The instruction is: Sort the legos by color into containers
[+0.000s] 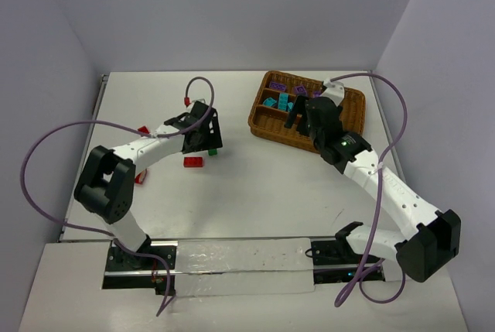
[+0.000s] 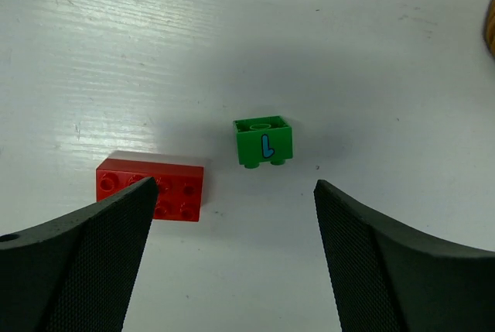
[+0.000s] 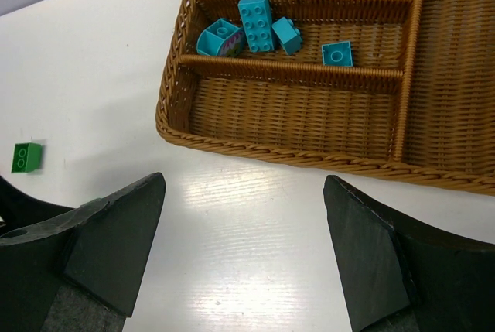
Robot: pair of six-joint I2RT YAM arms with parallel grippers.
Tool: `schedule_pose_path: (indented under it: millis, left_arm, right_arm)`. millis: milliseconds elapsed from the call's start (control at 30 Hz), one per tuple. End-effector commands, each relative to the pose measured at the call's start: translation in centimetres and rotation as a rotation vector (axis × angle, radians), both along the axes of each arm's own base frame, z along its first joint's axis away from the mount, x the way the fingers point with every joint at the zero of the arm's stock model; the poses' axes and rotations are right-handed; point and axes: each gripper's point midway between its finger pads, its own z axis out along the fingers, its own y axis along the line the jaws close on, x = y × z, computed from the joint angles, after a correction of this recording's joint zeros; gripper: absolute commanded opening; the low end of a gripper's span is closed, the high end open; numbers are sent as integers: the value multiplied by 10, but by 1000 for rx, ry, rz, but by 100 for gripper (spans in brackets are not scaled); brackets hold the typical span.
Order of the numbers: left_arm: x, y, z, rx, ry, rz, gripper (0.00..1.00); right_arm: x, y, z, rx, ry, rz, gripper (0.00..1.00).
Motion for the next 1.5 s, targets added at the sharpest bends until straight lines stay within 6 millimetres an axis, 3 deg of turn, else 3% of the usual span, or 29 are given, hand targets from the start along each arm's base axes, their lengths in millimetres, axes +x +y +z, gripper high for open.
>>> schedule_pose_path:
  millis: [0,200,333,667,933,1067,1167,1367,1467]
  left_arm:
    - [17,-17,13,-35,-72,26,88]
    - [22,-28,4,-8,-70,10,81]
    - [25,-27,-11,42,-44,35,78]
    - [31,-25,-25,83,-32,71,67]
    - [33,-27,-25,84,-26,63,36]
    - [35,-31,-4,68,-53,53,13]
    - [38,-46,28,15,-111,15,2]
    - [52,-106,102,-153,-227,-129,0]
    - [65,-135,111,-203,-228,-173,0]
  right_arm:
    - [3,0,13,3,-33,-31,91]
    - [1,0,14,-4,-31,-36,91]
    - [1,1,13,-6,-28,-33,91]
    - [-1,-1,13,-22,-24,-38,91]
    - [-3,-5,18,-24,-36,-47,91]
    - [-3,-6,22,-19,-47,-49,91]
    - [-5,-8,25,-16,-57,-58,91]
    - [-10,-20,38,-15,-96,-100,91]
    - [-14,-26,42,-16,-105,-118,91]
